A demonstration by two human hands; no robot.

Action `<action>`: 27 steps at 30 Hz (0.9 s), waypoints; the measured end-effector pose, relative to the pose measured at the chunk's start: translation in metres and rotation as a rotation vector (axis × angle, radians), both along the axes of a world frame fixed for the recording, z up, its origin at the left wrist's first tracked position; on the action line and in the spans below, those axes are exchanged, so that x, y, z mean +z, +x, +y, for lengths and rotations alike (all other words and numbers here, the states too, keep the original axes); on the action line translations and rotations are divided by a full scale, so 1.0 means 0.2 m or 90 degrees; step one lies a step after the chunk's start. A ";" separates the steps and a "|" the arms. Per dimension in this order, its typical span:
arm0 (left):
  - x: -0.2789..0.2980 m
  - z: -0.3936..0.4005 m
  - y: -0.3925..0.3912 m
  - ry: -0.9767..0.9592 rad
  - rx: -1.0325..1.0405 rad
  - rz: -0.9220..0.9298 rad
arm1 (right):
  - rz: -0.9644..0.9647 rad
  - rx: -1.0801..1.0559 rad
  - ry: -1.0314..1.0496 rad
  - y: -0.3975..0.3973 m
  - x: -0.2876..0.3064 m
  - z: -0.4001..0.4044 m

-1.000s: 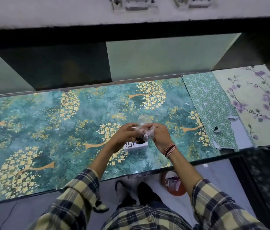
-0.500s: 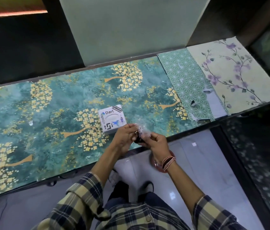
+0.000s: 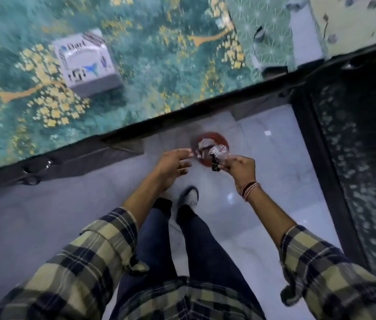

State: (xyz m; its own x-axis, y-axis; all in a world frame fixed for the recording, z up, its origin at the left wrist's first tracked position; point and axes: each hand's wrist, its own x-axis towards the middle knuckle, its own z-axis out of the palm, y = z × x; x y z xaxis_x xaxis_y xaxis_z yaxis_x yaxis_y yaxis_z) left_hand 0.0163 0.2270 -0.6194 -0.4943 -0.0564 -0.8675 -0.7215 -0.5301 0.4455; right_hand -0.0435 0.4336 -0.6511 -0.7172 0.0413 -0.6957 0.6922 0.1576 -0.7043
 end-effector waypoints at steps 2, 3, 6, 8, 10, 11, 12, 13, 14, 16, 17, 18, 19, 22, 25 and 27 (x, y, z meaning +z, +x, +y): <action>-0.12 0.07 0.00 0.029 0.025 -0.028 | -0.040 -0.007 0.022 0.01 -0.20 0.10; -0.19 0.10 -0.01 0.042 0.037 -0.038 | -0.056 0.009 0.044 0.01 -0.31 0.13; -0.45 0.15 -0.06 0.052 0.059 -0.048 | -0.087 0.082 0.108 0.00 -0.67 0.21; -0.64 0.17 -0.11 0.048 0.079 -0.042 | -0.055 0.141 0.193 -0.03 -0.93 0.22; -0.83 0.19 -0.16 0.040 0.099 -0.032 | -0.039 0.261 0.271 -0.07 -1.14 0.18; -0.93 0.20 -0.18 0.042 0.105 -0.022 | -0.009 0.334 0.329 -0.09 -1.22 0.14; -1.03 0.21 -0.20 0.048 0.103 -0.010 | 0.022 0.357 0.365 -0.12 -1.32 0.12; -1.13 0.23 -0.21 0.060 0.099 0.007 | 0.013 0.371 0.365 -0.14 -1.39 0.09; -1.23 0.23 -0.22 0.070 0.090 0.022 | 0.015 0.353 0.333 -0.17 -1.52 0.07; -1.43 0.25 -0.25 0.087 0.082 0.041 | 0.016 0.343 0.300 -0.21 -1.73 0.04; -1.52 0.26 -0.27 0.092 0.083 0.048 | 0.009 0.370 0.276 -0.23 -1.84 0.04; -1.61 0.26 -0.29 0.086 0.077 0.055 | 0.005 0.394 0.249 -0.25 -1.97 0.04; -1.68 0.26 -0.30 0.087 0.075 0.060 | 0.000 0.444 0.260 -0.27 -2.09 0.05; -1.86 0.25 -0.35 0.082 0.062 0.065 | -0.016 0.571 0.361 -0.35 -2.55 0.11; -1.90 0.22 -0.38 0.081 0.065 0.073 | 0.003 0.650 0.354 -0.39 -2.57 0.09; -1.87 0.20 -0.38 0.080 0.064 0.072 | 0.019 0.655 0.337 -0.37 -2.39 0.05</action>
State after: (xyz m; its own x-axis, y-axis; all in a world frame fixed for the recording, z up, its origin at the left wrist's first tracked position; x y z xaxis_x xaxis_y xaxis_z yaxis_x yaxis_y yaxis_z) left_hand -0.0602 0.2668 -0.9940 -0.5863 -0.0046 -0.8101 -0.6114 -0.6534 0.4463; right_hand -0.1181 0.4445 -1.1287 -0.5966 -0.2908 -0.7480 0.0489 0.9171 -0.3956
